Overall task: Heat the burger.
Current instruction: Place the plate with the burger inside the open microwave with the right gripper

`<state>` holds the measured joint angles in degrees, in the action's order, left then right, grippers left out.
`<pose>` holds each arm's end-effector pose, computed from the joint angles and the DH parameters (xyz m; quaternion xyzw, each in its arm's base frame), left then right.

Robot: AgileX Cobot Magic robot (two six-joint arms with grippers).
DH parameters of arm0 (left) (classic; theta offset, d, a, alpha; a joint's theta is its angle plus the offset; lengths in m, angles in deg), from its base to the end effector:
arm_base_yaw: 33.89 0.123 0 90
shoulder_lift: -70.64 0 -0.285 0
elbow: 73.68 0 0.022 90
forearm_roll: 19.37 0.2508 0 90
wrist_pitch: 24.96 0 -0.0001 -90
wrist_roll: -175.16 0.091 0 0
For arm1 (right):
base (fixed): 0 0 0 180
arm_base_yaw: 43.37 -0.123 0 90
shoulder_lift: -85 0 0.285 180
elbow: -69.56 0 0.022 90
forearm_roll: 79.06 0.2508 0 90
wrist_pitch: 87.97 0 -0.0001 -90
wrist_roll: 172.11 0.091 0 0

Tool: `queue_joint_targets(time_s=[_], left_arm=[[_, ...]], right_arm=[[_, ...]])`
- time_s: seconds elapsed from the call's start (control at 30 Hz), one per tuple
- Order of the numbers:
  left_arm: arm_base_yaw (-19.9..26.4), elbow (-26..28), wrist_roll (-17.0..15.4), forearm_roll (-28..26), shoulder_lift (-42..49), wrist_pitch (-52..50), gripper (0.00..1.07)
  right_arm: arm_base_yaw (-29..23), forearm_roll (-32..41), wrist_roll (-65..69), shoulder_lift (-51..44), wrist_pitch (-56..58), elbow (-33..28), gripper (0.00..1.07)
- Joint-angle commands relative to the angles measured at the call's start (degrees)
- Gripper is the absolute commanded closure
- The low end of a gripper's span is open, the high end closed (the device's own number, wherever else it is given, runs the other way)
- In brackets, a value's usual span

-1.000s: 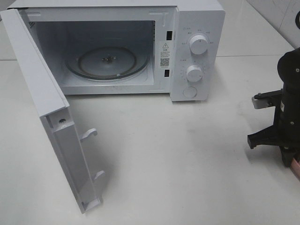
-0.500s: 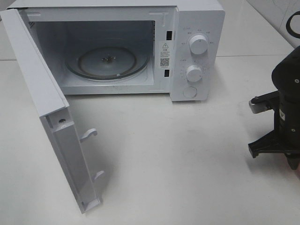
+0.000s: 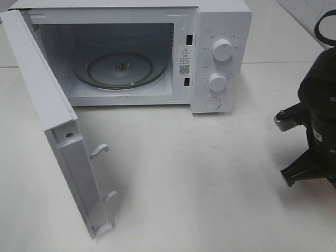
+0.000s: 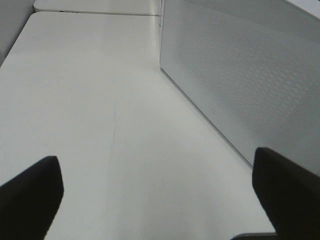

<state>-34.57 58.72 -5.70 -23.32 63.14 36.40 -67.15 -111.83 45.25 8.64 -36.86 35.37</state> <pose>-0.0082 -0.0054 0.2813 0.0005 0.8497 -0.0415 0.5257 0.2406 0.0641 0.1465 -0.0792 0.9727 -0.2146 0.0399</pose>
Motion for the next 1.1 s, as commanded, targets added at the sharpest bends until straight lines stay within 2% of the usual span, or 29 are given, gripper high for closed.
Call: queue_joint_targets(time_s=[0.03,0.27,0.53,1.1], left_arm=[[-0.1,-0.1,0.0,0.1,1.0,-0.1,0.09],[-0.1,-0.1,0.0,0.1,1.0,-0.1,0.09],[-0.1,-0.1,0.0,0.1,1.0,-0.1,0.09],[-0.1,-0.1,0.0,0.1,1.0,-0.1,0.09]], right_arm=[[-2.7,-3.2,-0.2,-2.3,5.3,-0.5,1.07],[-6.9,-2.5,-0.9,-6.3,7.1,-2.9,1.07],[-15.0,-2.5,-1.3,-12.6,10.7,-5.5,1.07],[-30.6,-2.2,-4.1,-16.4,13.4,-5.6,1.07]])
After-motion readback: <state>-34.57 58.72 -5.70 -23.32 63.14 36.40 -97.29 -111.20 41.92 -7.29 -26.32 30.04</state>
